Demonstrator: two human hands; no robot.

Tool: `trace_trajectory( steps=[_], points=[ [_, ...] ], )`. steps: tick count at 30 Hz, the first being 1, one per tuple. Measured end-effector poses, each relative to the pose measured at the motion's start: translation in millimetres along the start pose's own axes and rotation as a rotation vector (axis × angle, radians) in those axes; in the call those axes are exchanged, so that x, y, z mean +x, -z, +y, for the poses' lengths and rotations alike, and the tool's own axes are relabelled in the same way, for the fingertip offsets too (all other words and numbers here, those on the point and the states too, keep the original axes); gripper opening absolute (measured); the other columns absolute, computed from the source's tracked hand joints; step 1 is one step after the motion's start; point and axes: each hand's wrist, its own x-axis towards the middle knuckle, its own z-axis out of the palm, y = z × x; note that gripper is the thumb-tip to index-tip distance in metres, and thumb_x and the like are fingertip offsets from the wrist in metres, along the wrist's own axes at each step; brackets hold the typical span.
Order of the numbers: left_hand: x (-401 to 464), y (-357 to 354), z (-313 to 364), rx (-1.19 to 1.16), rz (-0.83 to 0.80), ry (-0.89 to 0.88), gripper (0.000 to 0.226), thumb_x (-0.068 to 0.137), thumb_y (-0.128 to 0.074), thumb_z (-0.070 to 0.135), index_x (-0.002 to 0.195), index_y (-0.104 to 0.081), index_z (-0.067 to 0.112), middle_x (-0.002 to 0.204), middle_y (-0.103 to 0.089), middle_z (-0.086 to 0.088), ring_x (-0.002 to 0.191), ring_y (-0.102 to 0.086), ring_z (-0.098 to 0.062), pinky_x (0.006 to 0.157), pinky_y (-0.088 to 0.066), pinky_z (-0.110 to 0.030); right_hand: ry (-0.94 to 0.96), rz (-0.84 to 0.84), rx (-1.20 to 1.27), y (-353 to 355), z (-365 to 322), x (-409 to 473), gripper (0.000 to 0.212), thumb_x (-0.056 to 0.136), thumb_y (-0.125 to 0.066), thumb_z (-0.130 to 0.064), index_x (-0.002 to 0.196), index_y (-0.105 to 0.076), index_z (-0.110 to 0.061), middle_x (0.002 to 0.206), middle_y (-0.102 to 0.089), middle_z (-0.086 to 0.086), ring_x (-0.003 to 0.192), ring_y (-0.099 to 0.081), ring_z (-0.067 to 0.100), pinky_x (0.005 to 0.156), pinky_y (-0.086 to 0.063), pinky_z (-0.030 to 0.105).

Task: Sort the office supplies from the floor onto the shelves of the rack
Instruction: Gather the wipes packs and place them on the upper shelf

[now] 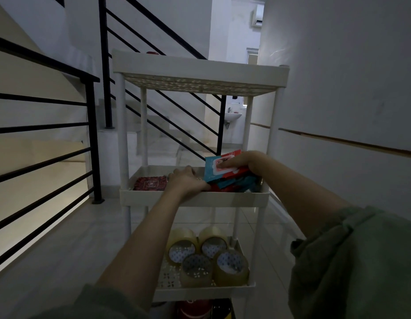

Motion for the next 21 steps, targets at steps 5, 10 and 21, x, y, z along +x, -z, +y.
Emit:
trace_trajectory(
  steps=[5, 10, 21],
  points=[
    [-6, -3, 4, 0.114, -0.043, -0.025, 0.083, 0.072, -0.046, 0.077, 0.111, -0.062, 0.006, 0.118, -0.06, -0.021, 0.11, -0.054, -0.033, 0.09, -0.046, -0.038, -0.055, 0.0, -0.109, 2, -4, -4, 0.066, 0.089, -0.059, -0.031, 0.141, -0.028, -0.002, 0.138, -0.045, 0.017, 0.127, -0.046, 0.029, 0.105, -0.037, 0.038],
    [-11, 2, 7, 0.218, -0.077, -0.09, 0.055, 0.089, -0.043, 0.056, 0.127, -0.054, 0.019, 0.133, -0.051, -0.016, 0.127, -0.039, -0.031, 0.103, -0.032, -0.038, 0.003, -0.026, -0.228, -3, -7, -6, 0.069, 0.086, -0.061, -0.037, 0.14, -0.029, -0.009, 0.134, -0.046, 0.016, 0.105, -0.051, 0.028, 0.077, -0.047, 0.032],
    [-19, 9, 14, 0.154, -0.084, -0.069, 0.051, 0.093, -0.043, 0.042, 0.136, -0.041, 0.015, 0.14, -0.042, -0.017, 0.13, -0.035, -0.033, 0.109, -0.028, -0.039, 0.192, 0.015, -0.59, -39, -23, 5, 0.085, 0.08, -0.05, -0.066, 0.148, -0.02, -0.026, 0.148, -0.027, 0.018, 0.127, -0.036, 0.037, 0.097, -0.036, 0.041]
  ],
)
